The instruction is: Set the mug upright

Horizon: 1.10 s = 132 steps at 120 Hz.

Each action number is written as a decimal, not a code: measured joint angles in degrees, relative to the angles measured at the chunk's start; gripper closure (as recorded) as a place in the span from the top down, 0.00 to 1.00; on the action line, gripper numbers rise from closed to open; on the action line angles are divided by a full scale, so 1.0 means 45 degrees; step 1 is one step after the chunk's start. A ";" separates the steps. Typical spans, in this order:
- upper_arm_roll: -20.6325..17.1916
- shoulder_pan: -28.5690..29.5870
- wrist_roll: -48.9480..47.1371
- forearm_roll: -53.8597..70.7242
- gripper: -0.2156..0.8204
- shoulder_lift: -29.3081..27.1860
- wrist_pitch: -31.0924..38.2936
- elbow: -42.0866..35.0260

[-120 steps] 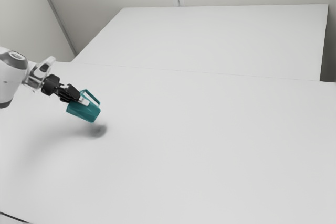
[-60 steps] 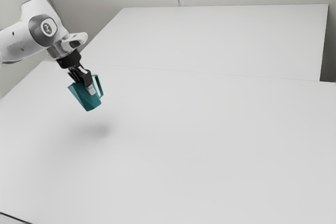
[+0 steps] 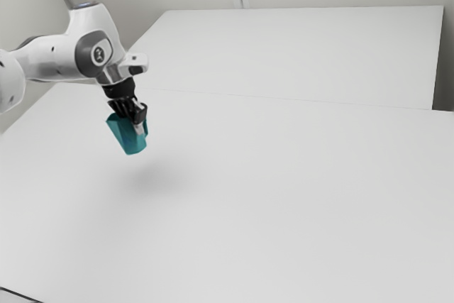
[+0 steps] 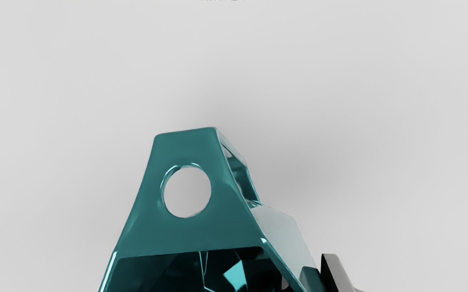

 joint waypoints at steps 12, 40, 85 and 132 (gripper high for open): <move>-0.0110 -0.0178 -0.0615 0.0269 0.04 0.0083 0.0347 -0.0166; -0.0170 -0.0667 -0.1932 0.0718 0.04 0.0405 0.1061 -0.0479; -0.0200 -0.1193 -0.3737 0.1057 0.04 0.0762 0.1949 -0.1046; -0.0484 -0.1304 -0.5590 0.1706 0.04 0.0936 0.2745 -0.1846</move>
